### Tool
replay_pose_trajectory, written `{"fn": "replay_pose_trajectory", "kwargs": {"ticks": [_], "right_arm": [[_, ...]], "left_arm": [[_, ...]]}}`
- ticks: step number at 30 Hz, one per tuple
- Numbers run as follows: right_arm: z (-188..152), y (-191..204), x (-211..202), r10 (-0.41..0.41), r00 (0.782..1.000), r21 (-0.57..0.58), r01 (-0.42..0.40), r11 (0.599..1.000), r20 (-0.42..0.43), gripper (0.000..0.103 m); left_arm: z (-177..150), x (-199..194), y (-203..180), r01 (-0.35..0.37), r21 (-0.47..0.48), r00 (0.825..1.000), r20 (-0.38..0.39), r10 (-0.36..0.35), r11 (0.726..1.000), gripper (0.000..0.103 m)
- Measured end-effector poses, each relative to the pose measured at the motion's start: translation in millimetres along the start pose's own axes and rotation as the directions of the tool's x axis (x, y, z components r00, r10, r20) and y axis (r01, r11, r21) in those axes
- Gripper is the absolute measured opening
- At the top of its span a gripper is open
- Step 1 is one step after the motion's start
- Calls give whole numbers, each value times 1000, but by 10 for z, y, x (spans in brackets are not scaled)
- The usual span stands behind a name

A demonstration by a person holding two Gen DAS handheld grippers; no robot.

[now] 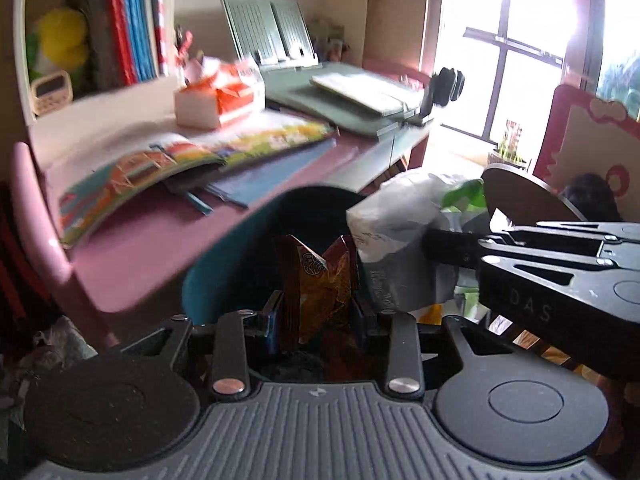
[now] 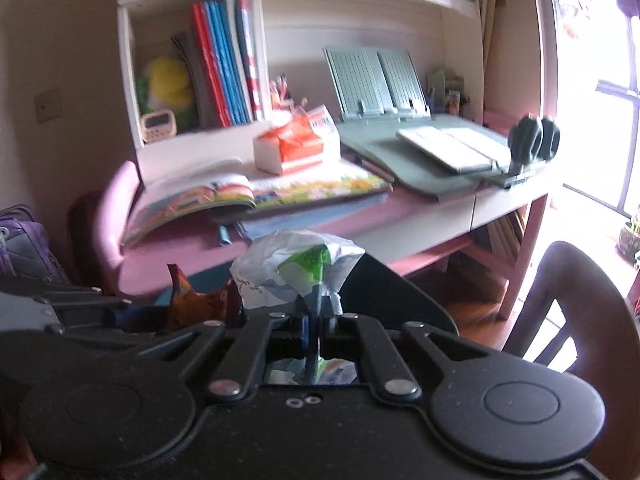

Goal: Collect trash
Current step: 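Open both grippers to drop the wrapper and bag into the bin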

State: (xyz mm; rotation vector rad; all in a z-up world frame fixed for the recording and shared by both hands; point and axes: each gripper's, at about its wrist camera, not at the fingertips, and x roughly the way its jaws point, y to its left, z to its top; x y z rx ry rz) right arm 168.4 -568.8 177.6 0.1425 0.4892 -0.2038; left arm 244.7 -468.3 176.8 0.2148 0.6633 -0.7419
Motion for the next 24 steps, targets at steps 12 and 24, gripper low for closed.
{"fn": "replay_pose_trajectory", "kwargs": {"ticks": [12, 24], "right_arm": [[-147, -122, 387, -28, 992, 2, 28, 1000, -124, 20], [-124, -108, 81, -41, 997, 7, 41, 999, -73, 38]], "left_arm": [[-115, 484, -2, -21, 39, 995, -100, 25, 999, 35], [-129, 201, -29, 9, 37, 999, -49, -8, 999, 63]]}}
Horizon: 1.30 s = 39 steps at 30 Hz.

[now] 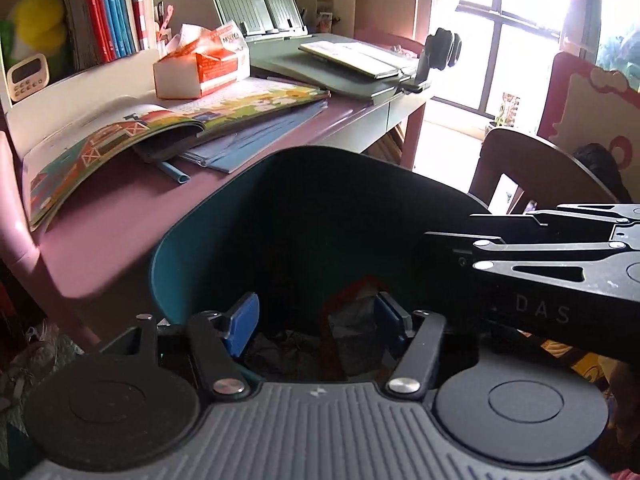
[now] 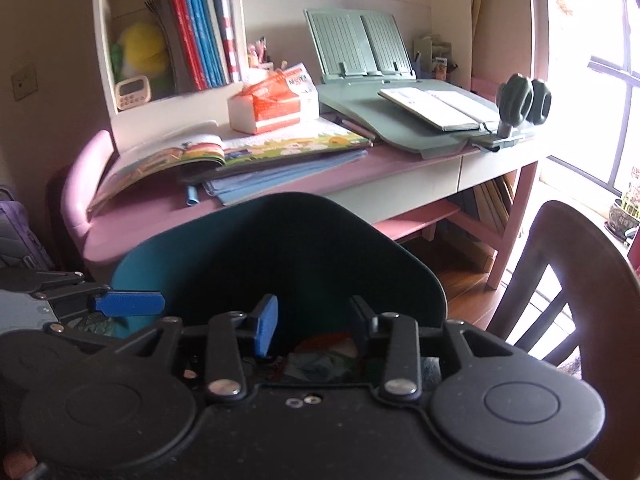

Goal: Collect trash
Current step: 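Move both open grippers down to the trash under the quilted stool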

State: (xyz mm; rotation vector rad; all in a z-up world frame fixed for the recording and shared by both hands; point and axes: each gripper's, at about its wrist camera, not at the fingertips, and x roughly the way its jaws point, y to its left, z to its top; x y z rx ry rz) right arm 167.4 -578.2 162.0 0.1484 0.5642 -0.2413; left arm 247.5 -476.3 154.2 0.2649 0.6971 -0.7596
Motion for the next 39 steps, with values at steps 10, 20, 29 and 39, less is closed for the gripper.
{"fn": "replay_pose_trajectory", "kwargs": {"ticks": [10, 20, 29, 39], "right_arm": [[-1, 234, -508, 57, 997, -17, -56, 998, 48, 50], [-91, 853, -1048, 184, 979, -112, -175, 978, 83, 56], [-303, 1611, -1335, 344, 937, -198, -325, 925, 68, 57], [-732, 2510, -1187, 491, 870, -246, -486, 838, -46, 58]], "left_arm": [[-137, -624, 177, -20, -46, 998, 59, 23, 999, 70], [-495, -1440, 597, -79, -117, 989, 112, 92, 990, 73], [-1068, -2130, 1166, -151, -192, 977, 121, 176, 970, 79], [-1957, -2637, 1831, -216, -285, 965, 82, 248, 934, 80]]}}
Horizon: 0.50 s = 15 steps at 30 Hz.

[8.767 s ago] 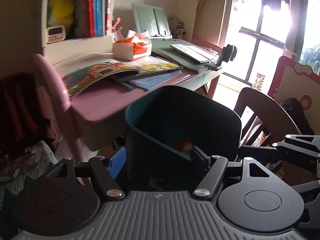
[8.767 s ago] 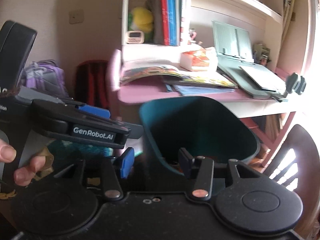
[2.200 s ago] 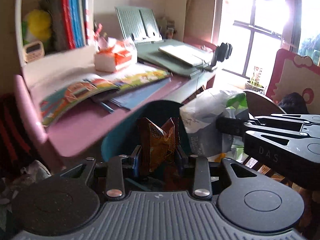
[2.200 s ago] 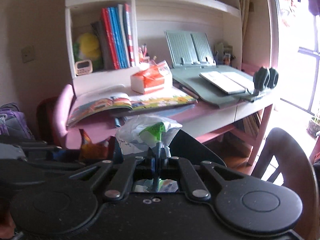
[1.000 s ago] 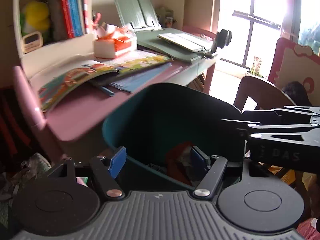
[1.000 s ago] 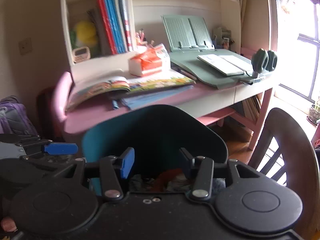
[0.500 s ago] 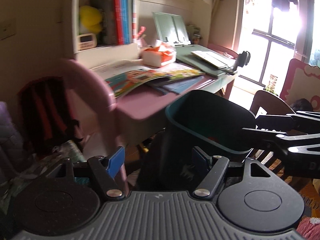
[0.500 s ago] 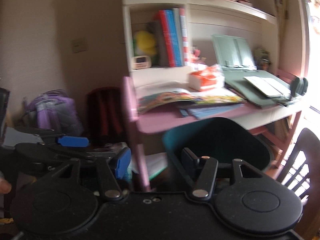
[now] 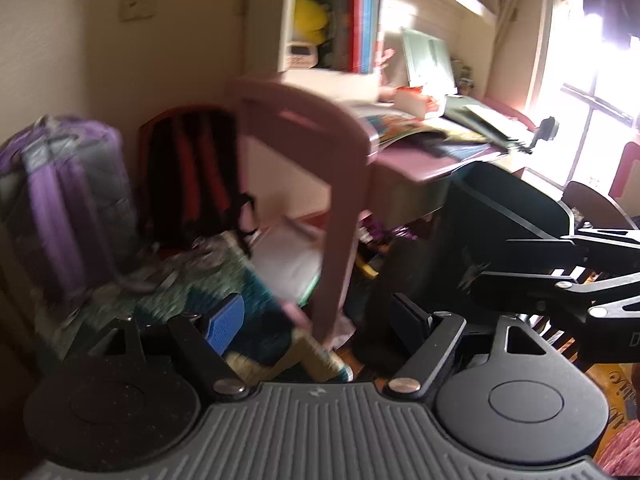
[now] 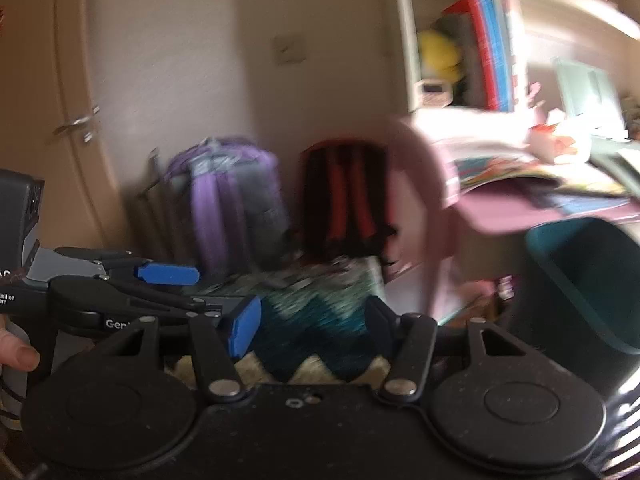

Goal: Collect trash
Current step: 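Move both open grippers down to the trash under the quilted stool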

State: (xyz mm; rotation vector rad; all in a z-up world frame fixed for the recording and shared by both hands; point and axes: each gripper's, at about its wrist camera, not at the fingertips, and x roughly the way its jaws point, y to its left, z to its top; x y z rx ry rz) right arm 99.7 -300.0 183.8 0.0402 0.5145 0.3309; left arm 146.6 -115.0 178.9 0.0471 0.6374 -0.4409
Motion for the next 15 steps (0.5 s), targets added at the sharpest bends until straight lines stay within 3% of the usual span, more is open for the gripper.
{"fn": "replay_pose_trajectory", "kwargs": {"ticks": [8, 15], "right_arm": [[-417, 540, 675, 113, 988, -43, -118, 992, -107, 58], [-1004, 863, 1424, 169, 951, -62, -191, 980, -258, 58]], "left_arm": [[-579, 41, 717, -60, -79, 997, -52, 56, 995, 82], [-1144, 396, 1327, -113, -165, 988, -119, 94, 980, 85]]}}
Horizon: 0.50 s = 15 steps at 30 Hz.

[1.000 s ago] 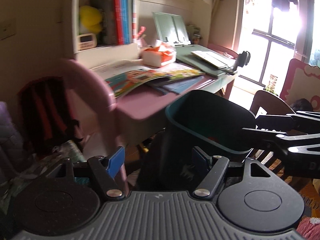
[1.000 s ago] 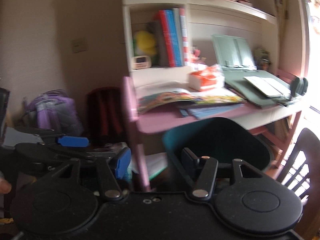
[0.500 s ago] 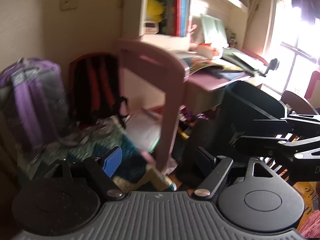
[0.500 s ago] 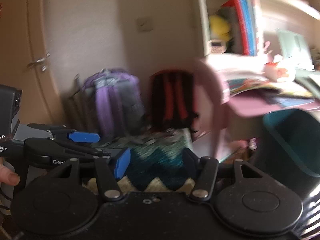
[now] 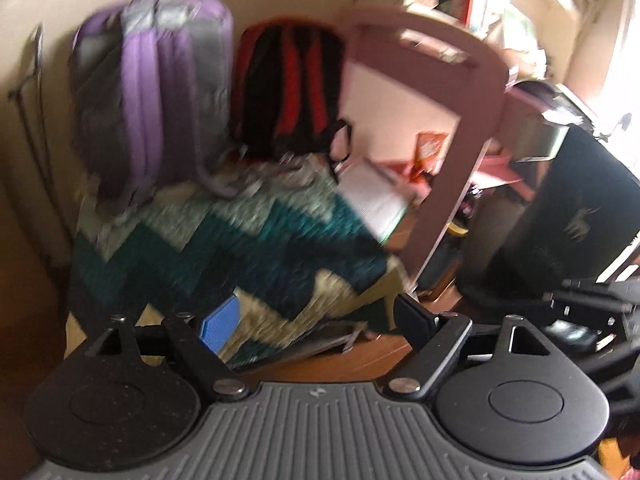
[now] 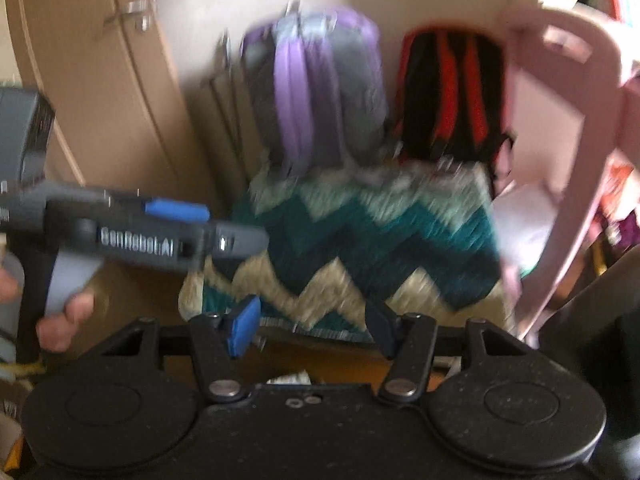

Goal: Collect trash
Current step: 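Move both open grippers down to the trash under the quilted stool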

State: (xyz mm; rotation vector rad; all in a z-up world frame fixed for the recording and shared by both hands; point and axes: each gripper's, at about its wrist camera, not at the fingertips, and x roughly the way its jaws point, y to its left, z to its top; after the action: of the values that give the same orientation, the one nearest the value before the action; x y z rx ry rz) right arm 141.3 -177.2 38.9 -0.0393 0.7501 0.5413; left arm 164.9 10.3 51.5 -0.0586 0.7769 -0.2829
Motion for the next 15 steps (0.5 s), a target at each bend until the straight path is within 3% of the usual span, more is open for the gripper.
{"fn": "replay_pose_trajectory", "kwargs": {"ticks": [4, 9, 15], "right_arm": [[-332, 39, 632, 15, 994, 5, -15, 1000, -108, 58], [-806, -40, 1363, 49, 971, 34, -42, 999, -233, 58], [-1368, -151, 2225, 48, 910, 67, -22, 997, -412, 58]], "left_arm": [[-273, 438, 350, -28, -66, 997, -77, 23, 997, 97], [-660, 1055, 703, -79, -142, 983, -175, 54, 987, 97], [-1109, 1835, 1073, -128, -180, 943, -326, 64, 975, 97]]}}
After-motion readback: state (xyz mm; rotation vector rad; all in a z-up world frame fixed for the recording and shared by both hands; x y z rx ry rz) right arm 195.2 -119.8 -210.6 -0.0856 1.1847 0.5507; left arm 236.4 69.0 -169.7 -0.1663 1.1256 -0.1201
